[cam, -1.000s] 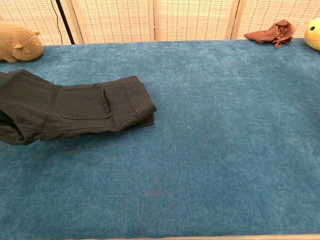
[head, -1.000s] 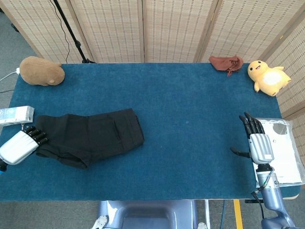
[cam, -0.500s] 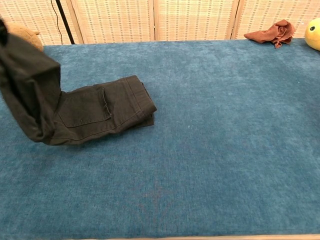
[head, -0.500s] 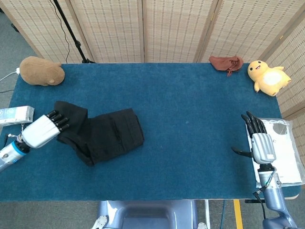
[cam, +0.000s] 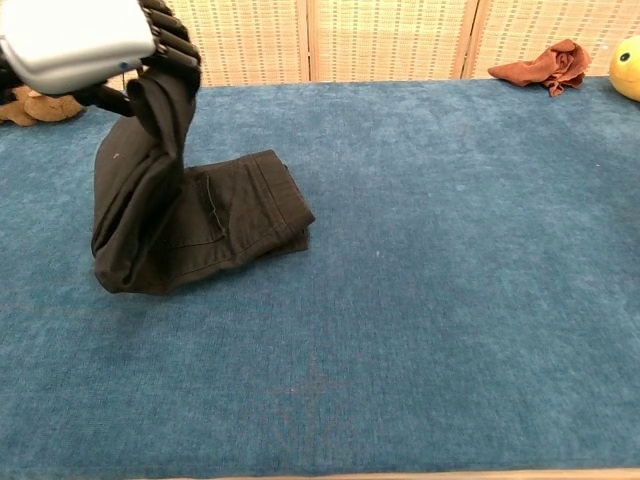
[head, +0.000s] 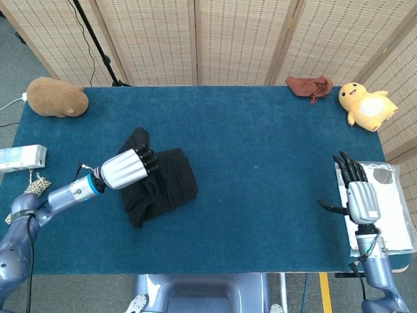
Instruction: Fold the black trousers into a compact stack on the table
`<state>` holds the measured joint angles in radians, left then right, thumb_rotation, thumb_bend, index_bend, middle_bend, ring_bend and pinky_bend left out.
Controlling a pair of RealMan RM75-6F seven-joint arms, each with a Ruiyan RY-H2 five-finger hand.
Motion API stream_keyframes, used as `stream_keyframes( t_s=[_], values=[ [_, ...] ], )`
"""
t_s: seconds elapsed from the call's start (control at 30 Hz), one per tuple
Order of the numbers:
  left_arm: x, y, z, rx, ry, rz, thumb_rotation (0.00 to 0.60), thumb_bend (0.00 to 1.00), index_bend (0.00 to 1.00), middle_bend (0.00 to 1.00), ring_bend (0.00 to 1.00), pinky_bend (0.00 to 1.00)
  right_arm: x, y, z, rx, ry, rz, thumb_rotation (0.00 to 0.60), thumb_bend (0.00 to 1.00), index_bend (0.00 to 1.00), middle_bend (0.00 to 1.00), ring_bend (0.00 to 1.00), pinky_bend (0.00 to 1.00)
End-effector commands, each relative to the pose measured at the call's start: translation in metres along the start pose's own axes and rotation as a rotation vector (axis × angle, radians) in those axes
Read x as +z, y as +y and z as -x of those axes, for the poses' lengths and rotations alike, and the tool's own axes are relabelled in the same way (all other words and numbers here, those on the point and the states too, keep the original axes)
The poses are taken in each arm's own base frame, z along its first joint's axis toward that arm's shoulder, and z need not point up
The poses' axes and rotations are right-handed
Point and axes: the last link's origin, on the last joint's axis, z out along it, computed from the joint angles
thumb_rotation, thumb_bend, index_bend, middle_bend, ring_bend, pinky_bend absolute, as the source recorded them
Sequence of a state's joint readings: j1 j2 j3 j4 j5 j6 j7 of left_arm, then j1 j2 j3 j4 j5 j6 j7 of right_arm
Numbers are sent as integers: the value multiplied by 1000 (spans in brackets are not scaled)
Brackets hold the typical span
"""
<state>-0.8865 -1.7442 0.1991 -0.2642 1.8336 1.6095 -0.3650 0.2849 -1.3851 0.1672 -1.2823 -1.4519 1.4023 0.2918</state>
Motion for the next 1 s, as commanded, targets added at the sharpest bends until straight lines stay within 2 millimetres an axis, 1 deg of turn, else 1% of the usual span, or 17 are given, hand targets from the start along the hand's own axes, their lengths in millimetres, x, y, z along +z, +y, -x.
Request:
stream_keyframes(
  t_s=[0.03, 0.17, 0.4, 0.47, 0.57, 0.63, 0.73, 0.9, 0.93, 1.0],
  values=[
    [17, 6, 5, 0, -13, 20, 600, 604, 686, 538, 431, 445, 0, 0, 0, 2, 0, 1, 600, 0, 0, 0, 0, 68],
    [43, 14, 10, -5, -36, 46, 600, 603, 671, 530, 423, 445, 0, 1, -2, 8, 2, 0, 600, 0, 0, 0, 0, 68],
    [65, 27, 19, 15, -76, 81, 600, 599, 641, 507, 408, 445, -1, 2, -5, 18, 10, 2, 600, 0, 0, 0, 0, 68],
    [72, 30, 21, 14, -81, 84, 600, 595, 611, 494, 400, 445, -1, 2, -7, 20, 15, 3, 600, 0, 0, 0, 0, 68],
    [80, 37, 24, 11, -94, 104, 600, 582, 506, 428, 366, 445, -1, 2, -9, 23, 23, 3, 600, 0, 0, 0, 0, 68],
    [84, 42, 26, 14, -108, 127, 600, 568, 411, 346, 318, 444, -1, 3, -10, 24, 27, 4, 600, 0, 0, 0, 0, 68],
    [87, 46, 31, 35, -132, 139, 600, 551, 309, 242, 247, 427, -1, 4, -12, 26, 31, 7, 600, 0, 0, 0, 0, 68],
    [96, 50, 36, 10, -146, 95, 600, 546, 200, 150, 180, 398, -1, 5, -13, 28, 32, 7, 600, 0, 0, 0, 0, 68],
    [100, 54, 39, -8, -152, 76, 600, 545, 185, 137, 170, 396, -1, 5, -14, 29, 35, 6, 600, 0, 0, 0, 0, 68],
    [102, 55, 40, -10, -157, 67, 600, 544, 172, 117, 158, 396, -1, 5, -15, 29, 37, 7, 600, 0, 0, 0, 0, 68]
  ],
)
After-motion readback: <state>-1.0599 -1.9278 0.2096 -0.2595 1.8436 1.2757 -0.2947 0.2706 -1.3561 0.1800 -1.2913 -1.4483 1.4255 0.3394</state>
